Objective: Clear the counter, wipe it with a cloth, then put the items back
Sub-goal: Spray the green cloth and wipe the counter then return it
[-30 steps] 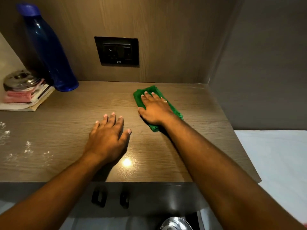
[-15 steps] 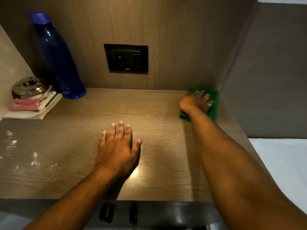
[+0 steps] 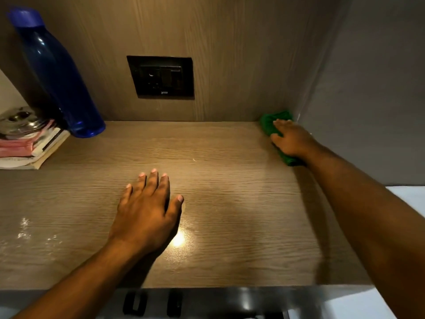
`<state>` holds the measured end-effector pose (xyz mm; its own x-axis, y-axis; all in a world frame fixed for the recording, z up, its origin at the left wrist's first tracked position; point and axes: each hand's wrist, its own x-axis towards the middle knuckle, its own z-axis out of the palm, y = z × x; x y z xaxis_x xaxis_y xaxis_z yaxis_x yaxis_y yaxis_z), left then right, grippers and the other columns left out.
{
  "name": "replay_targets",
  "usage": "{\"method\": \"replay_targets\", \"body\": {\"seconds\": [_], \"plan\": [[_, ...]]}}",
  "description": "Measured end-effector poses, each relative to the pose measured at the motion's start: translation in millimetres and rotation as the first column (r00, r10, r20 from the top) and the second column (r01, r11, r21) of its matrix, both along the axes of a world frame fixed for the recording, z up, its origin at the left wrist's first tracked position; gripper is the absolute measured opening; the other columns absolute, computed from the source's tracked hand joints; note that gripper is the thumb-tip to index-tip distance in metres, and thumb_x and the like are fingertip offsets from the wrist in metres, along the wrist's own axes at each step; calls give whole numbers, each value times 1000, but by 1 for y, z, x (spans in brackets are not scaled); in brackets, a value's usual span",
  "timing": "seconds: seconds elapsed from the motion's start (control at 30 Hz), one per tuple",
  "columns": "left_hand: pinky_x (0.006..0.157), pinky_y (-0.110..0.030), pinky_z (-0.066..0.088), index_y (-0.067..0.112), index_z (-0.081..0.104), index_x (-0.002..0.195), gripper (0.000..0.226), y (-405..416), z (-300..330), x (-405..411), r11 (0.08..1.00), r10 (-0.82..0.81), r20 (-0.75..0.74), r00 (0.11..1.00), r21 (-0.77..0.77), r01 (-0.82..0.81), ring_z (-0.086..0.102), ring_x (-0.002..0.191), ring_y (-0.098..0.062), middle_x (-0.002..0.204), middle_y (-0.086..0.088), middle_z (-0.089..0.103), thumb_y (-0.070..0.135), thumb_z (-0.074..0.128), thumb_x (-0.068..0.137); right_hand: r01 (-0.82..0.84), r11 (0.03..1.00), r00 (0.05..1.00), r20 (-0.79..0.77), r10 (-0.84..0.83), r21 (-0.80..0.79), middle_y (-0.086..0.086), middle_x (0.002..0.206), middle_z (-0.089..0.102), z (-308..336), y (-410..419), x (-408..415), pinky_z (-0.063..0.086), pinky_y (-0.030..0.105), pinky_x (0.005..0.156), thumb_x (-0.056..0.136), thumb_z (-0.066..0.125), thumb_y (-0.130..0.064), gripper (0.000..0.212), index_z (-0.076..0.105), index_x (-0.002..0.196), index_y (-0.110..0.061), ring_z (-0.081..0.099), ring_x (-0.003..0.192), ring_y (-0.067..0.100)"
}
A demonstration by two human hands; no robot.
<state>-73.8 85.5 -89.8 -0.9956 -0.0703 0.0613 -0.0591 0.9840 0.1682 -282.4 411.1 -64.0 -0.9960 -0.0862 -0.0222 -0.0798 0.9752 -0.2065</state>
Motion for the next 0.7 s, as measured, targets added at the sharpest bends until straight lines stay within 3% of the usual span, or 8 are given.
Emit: {"method": "replay_targets", "body": {"seconds": [0.13,0.2,0.3,0.43,0.53,0.63,0.7], "plan": [[121,-41,2,25,8,152,75,0,1,1,1000,4,0,1000,-3,-4,-2,150,-18,163,0,3,65,4,89,259,965,965,-33,-260,-34,11,157,32,-3,-2,-3,26,48,115,94,36,-49,67,34,149,-11,29,144,32],[121,-42,2,25,8,152,74,1,2,2,1000,0,5,1000,-1,0,-2,150,-19,163,0,3,64,6,90,475,872,878,-2,-478,-116,15,151,40,-2,-7,-3,32,51,112,90,38,-52,70,39,145,-8,37,138,36],[121,-42,1,25,9,152,75,1,1,2,1000,-2,-2,1000,6,2,-4,150,-19,163,-1,2,64,4,89,581,810,813,26,-581,-79,14,160,25,-3,-19,-5,19,51,118,93,30,-49,73,24,152,-7,21,147,33],[121,-43,-1,24,10,153,73,1,-1,-1,1000,3,-7,1000,8,-3,-5,150,-21,163,-2,3,62,7,90,425,905,905,25,-425,28,10,165,6,-1,-72,7,4,51,121,97,25,-40,67,13,155,-7,4,151,30],[121,-43,0,24,11,153,72,2,0,-1,1000,8,-5,1000,11,-8,-4,150,-21,163,-2,3,61,10,91,103,995,995,7,-103,3,8,165,7,-5,-155,35,4,50,121,99,24,-41,65,15,154,-8,5,151,29],[120,-42,2,23,14,152,72,2,0,-1,1000,8,-14,1000,11,-8,0,150,-21,163,-3,7,60,12,92,-322,947,947,-2,322,-15,4,165,11,-7,-218,70,6,49,120,100,24,-43,62,20,154,-13,7,151,26],[119,-42,3,22,15,152,72,0,1,-1,1000,3,-6,1000,-3,-3,2,150,-21,162,-3,8,60,13,92,-449,894,894,11,449,-6,0,165,13,-6,-204,80,8,46,120,100,26,-44,61,22,154,-18,10,151,23]]}}
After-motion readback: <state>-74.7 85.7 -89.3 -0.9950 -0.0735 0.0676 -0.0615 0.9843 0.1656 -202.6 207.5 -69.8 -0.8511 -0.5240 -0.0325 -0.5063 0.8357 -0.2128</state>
